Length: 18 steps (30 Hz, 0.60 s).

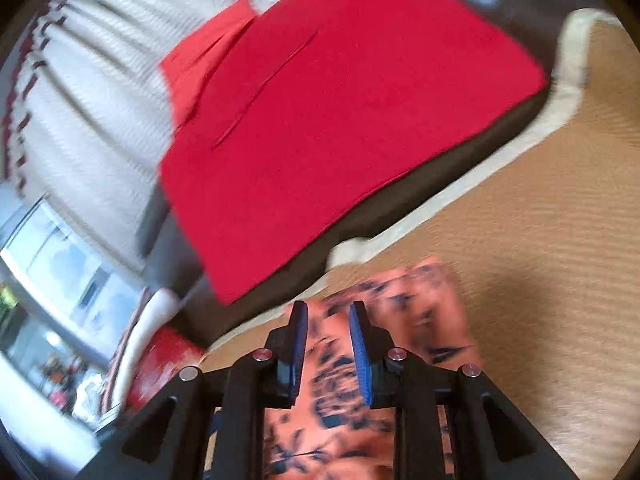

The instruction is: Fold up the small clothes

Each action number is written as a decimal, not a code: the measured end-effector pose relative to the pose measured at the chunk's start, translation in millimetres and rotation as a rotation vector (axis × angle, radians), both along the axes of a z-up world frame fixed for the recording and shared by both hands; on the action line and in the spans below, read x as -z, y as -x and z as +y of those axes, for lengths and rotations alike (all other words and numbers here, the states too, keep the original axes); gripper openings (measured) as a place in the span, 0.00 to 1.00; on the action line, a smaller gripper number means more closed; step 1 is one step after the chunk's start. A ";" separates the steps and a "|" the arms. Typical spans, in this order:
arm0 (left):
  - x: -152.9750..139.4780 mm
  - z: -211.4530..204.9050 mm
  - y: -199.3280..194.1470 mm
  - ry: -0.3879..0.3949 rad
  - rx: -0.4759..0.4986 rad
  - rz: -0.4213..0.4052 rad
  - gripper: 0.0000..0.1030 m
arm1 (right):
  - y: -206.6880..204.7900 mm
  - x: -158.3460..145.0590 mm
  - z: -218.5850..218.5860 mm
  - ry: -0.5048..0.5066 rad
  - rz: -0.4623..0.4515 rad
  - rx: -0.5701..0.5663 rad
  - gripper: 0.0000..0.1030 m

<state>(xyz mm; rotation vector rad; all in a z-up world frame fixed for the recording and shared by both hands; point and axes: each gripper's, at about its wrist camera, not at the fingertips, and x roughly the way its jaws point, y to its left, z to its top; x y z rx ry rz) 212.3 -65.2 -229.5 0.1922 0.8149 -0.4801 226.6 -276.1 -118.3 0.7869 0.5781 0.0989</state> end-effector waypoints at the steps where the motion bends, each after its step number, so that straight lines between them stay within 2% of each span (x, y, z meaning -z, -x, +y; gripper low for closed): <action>1: 4.0 1.6 -1.3 -0.025 -0.006 0.007 0.81 | -6.4 1.7 5.2 -0.002 0.007 -0.027 0.24; 3: 10.0 4.8 -5.5 -0.044 -0.007 0.019 0.81 | -20.7 6.7 14.0 -0.012 0.027 -0.068 0.24; 6: 15.6 6.5 -11.6 -0.032 0.008 0.038 0.81 | -42.7 22.6 20.4 -0.078 0.074 -0.116 0.24; 7: 19.8 5.7 -15.3 -0.032 0.015 0.046 0.81 | -51.8 33.5 25.9 -0.089 0.115 -0.124 0.24; 9: 33.0 4.3 -26.4 -0.021 0.022 0.083 0.81 | -68.9 59.2 29.0 -0.060 0.261 -0.093 0.22; 10: 35.9 5.1 -30.2 -0.013 0.021 0.102 0.82 | -74.1 73.6 26.9 -0.077 0.319 -0.086 0.22; 11: 36.2 6.8 -33.1 -0.004 0.019 0.114 0.82 | -74.6 78.5 24.2 -0.106 0.322 -0.080 0.20; 13: 31.1 10.6 -35.2 0.004 0.011 0.111 0.81 | -67.4 75.0 16.2 -0.152 0.294 -0.066 0.21; 16: 15.7 14.9 -25.9 0.023 0.021 0.074 0.81 | -34.0 55.4 9.6 -0.090 0.277 -0.021 0.25; 18: 5.6 17.8 -18.5 0.053 0.044 0.048 0.81 | -17.4 42.9 13.5 -0.072 0.272 -0.031 0.25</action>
